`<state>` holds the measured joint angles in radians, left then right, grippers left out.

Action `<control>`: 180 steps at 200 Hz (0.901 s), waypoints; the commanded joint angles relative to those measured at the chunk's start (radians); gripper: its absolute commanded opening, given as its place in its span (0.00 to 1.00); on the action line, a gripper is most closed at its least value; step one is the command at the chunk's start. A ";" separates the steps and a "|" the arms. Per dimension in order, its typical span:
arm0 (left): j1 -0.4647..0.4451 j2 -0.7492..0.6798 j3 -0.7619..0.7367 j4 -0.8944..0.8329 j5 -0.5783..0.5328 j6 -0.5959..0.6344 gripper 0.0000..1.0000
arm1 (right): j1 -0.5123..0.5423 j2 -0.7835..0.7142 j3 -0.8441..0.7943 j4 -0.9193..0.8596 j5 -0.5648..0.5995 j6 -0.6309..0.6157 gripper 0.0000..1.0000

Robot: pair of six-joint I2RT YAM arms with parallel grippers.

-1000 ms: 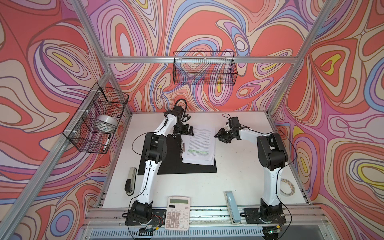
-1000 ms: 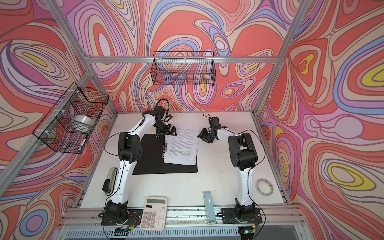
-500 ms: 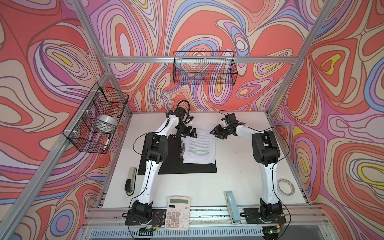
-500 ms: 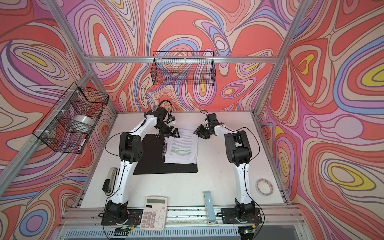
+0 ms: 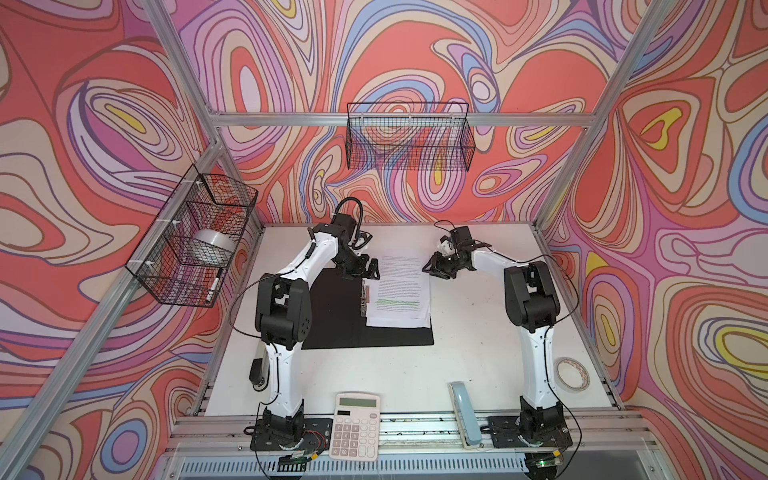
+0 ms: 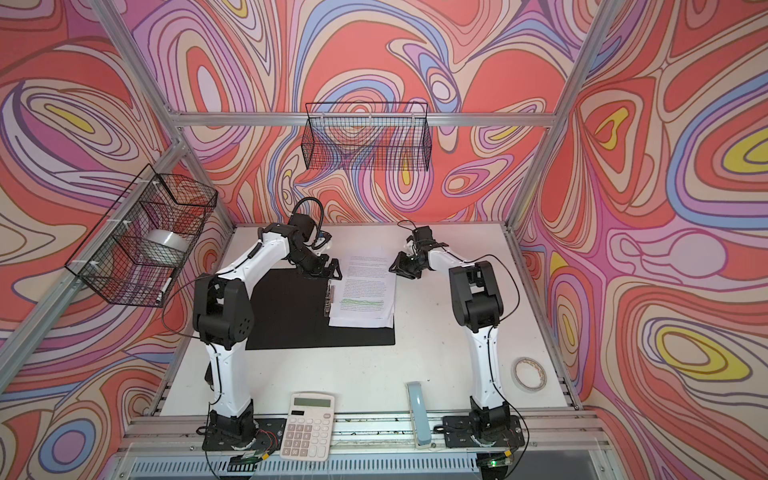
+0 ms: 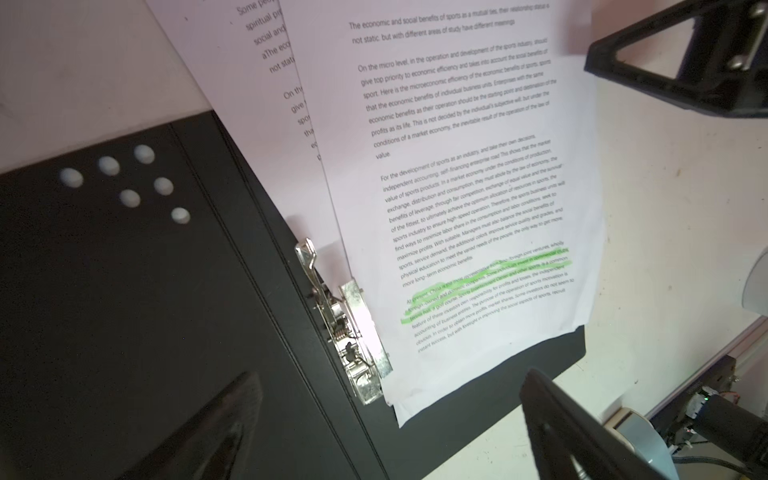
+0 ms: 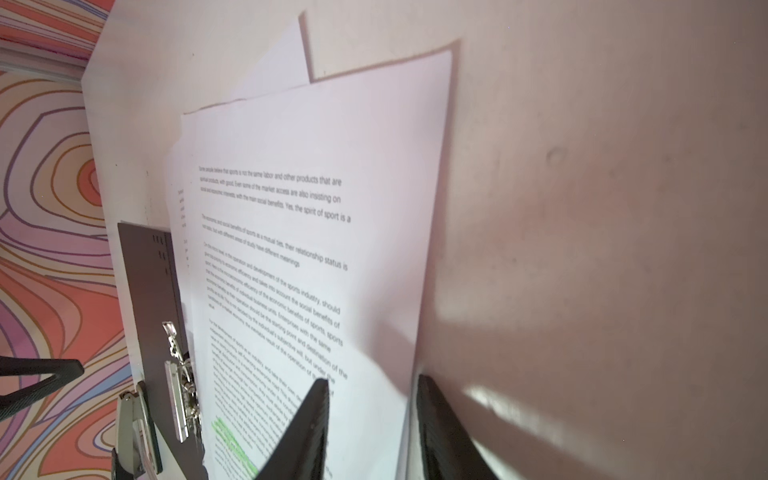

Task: Put the files into the folder

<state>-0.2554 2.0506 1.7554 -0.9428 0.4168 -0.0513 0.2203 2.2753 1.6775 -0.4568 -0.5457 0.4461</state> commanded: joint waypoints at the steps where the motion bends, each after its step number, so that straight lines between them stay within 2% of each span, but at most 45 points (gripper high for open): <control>1: -0.001 -0.004 -0.140 0.119 0.073 -0.008 0.98 | 0.010 -0.040 -0.032 -0.061 0.029 -0.046 0.37; 56: 0.001 0.034 -0.211 0.168 0.034 -0.024 0.98 | 0.056 -0.090 -0.023 -0.175 0.098 -0.107 0.39; 88: -0.001 0.044 -0.226 0.189 0.105 -0.026 0.97 | 0.069 -0.135 0.025 -0.214 0.223 -0.100 0.42; 109: -0.004 0.063 -0.226 0.181 0.136 -0.020 0.96 | 0.080 -0.138 0.088 -0.223 0.265 -0.098 0.43; 180: -0.040 0.064 -0.272 0.206 0.140 -0.021 0.95 | 0.131 0.026 0.357 -0.253 0.288 -0.105 0.44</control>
<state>-0.2680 2.0907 1.5330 -0.7452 0.5419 -0.0685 0.3260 2.2162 1.9804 -0.6949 -0.2844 0.3523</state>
